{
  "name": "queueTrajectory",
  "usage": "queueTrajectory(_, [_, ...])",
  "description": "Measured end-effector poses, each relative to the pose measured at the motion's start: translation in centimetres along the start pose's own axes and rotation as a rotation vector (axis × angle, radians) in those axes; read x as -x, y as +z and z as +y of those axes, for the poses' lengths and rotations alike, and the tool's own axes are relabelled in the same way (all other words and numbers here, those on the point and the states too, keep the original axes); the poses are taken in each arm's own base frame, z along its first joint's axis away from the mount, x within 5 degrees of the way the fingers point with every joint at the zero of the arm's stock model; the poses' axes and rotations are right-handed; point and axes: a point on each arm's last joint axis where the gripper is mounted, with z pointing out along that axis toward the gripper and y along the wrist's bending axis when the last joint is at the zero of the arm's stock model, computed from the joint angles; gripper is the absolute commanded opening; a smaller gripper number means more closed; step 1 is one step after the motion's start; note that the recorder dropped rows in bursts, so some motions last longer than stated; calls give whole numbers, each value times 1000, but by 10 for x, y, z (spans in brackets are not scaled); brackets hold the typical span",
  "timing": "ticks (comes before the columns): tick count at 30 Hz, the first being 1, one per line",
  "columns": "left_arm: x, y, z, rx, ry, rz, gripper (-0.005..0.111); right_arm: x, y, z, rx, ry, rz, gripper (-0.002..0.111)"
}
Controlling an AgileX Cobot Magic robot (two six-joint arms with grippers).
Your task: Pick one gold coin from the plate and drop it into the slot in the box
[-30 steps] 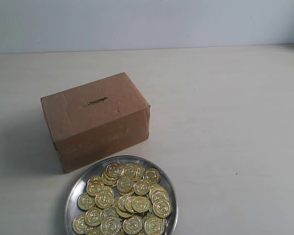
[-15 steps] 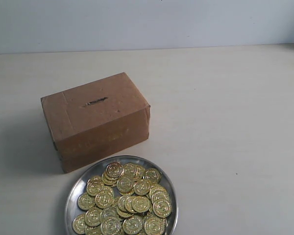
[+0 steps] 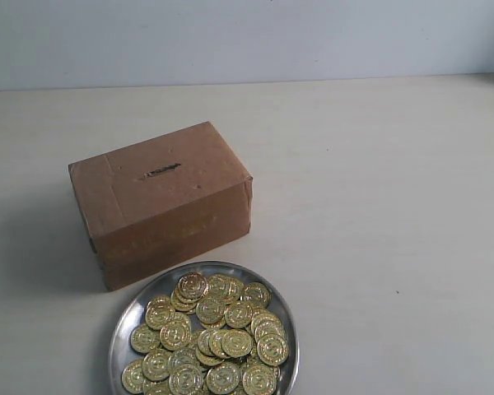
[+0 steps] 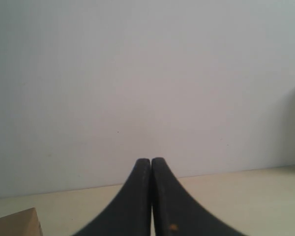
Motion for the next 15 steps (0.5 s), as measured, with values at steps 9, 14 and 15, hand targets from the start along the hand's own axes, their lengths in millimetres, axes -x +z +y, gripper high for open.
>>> queueTrajectory(9, [2,0,-1,-16,-656,-13,0,-1,0,0,-1,0,12,0])
queueTrajectory(14, [2,0,-1,-16,-709,-12,0,-6,0,0,-5,0,68,0])
queueTrajectory(15, [2,0,-1,-16,-711,-12,0,-8,0,-1,-7,0,89,0])
